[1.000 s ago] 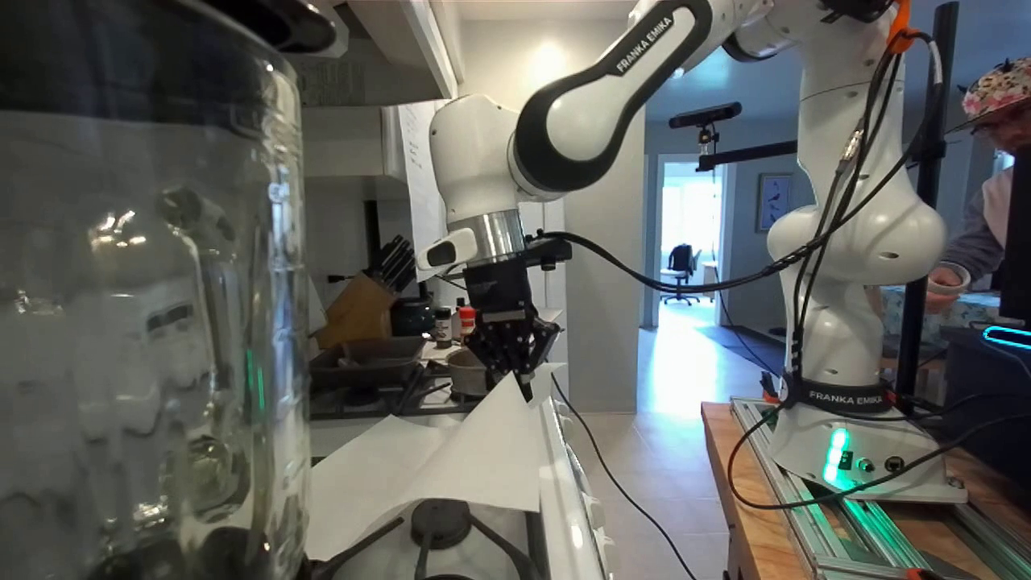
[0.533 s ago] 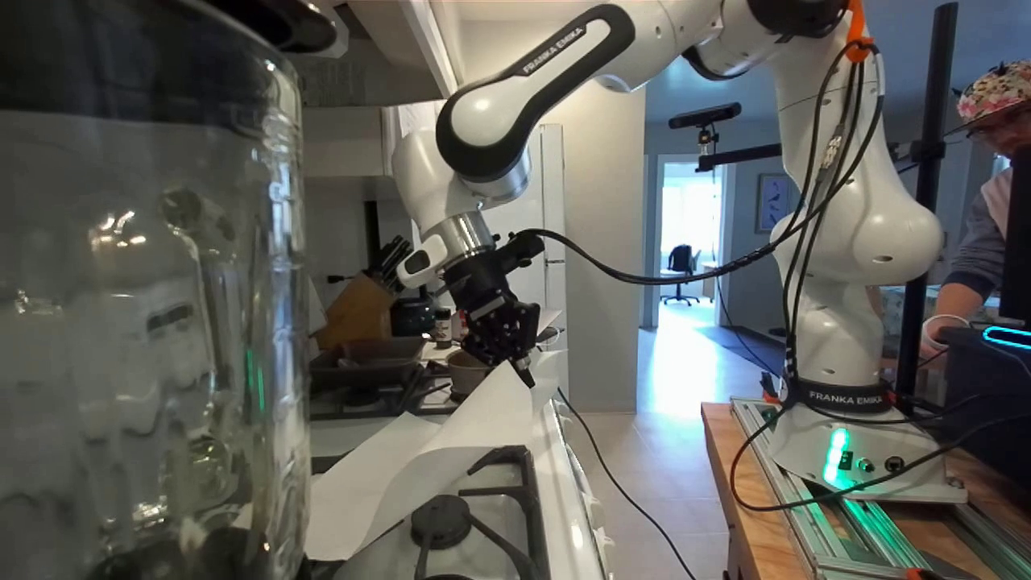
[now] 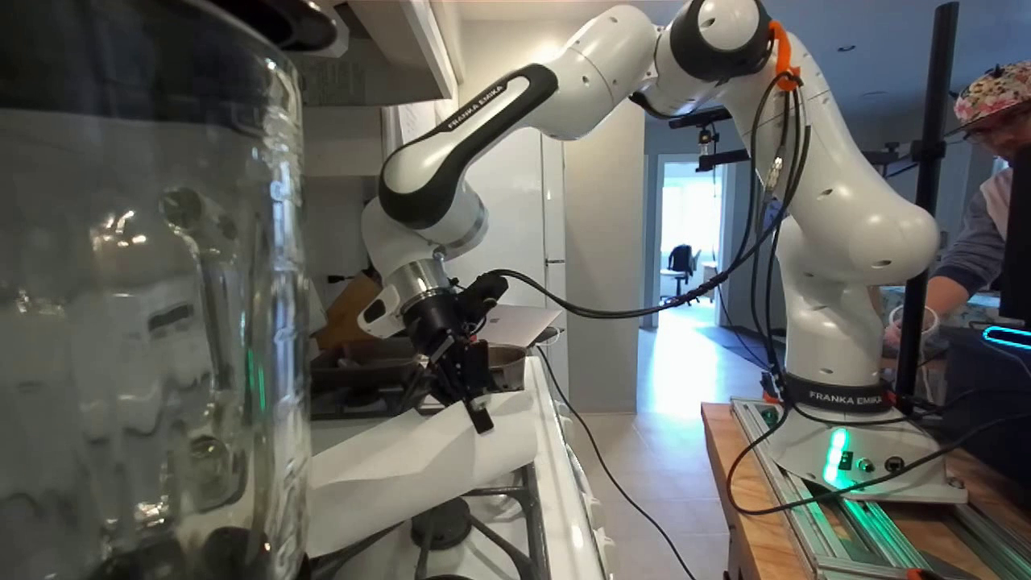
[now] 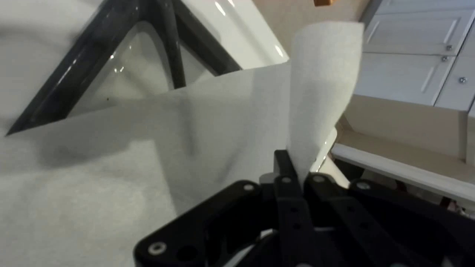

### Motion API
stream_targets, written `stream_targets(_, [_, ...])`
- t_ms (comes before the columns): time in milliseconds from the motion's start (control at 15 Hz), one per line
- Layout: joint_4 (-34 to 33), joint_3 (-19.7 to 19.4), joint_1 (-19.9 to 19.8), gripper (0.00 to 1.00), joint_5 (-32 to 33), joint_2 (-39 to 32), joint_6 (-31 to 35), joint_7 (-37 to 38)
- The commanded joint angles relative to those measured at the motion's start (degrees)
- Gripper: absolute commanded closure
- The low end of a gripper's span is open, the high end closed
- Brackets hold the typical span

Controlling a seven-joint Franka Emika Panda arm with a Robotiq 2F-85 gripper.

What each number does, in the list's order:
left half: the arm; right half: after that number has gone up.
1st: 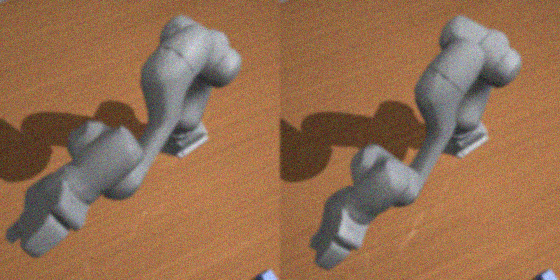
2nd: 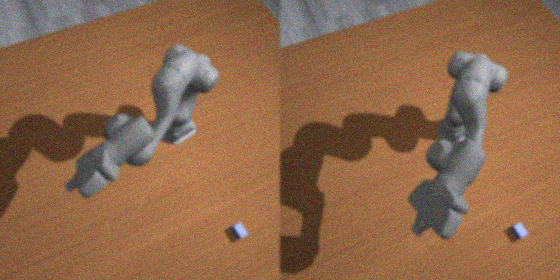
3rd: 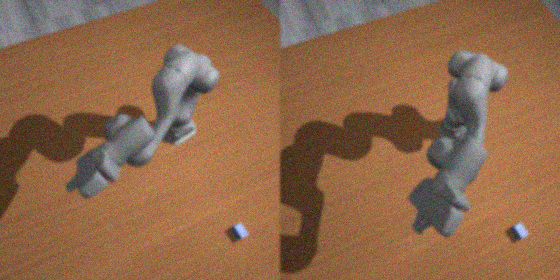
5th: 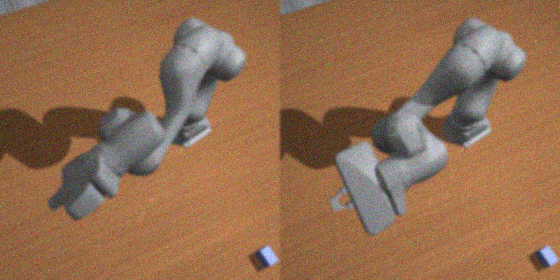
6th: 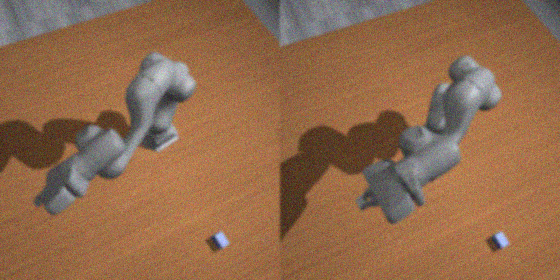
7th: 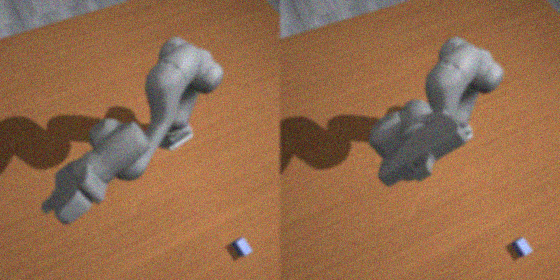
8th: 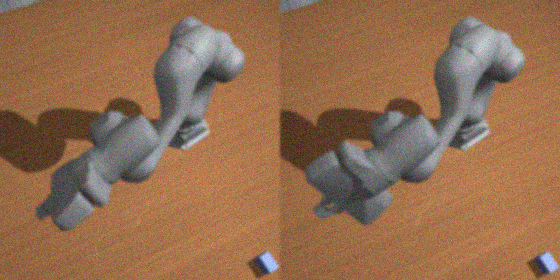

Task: Fold the paper towel in half

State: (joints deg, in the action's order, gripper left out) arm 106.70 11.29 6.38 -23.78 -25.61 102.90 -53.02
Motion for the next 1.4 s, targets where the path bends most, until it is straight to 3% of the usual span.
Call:
stream_targets(0, [-8.07,0.62,-1.96,1.00,-2.04,-3.50,-4.55,3.81])
stream_targets(400, [-12.95,0.06,-2.94,1.00,-1.33,-6.32,-5.39,9.71])
stream_targets(800, [-12.51,-0.52,-3.37,1.00,-1.38,-8.58,3.59,15.20])
stream_targets(1333, [-12.77,-1.88,-2.68,1.00,4.45,-9.10,8.53,23.31])
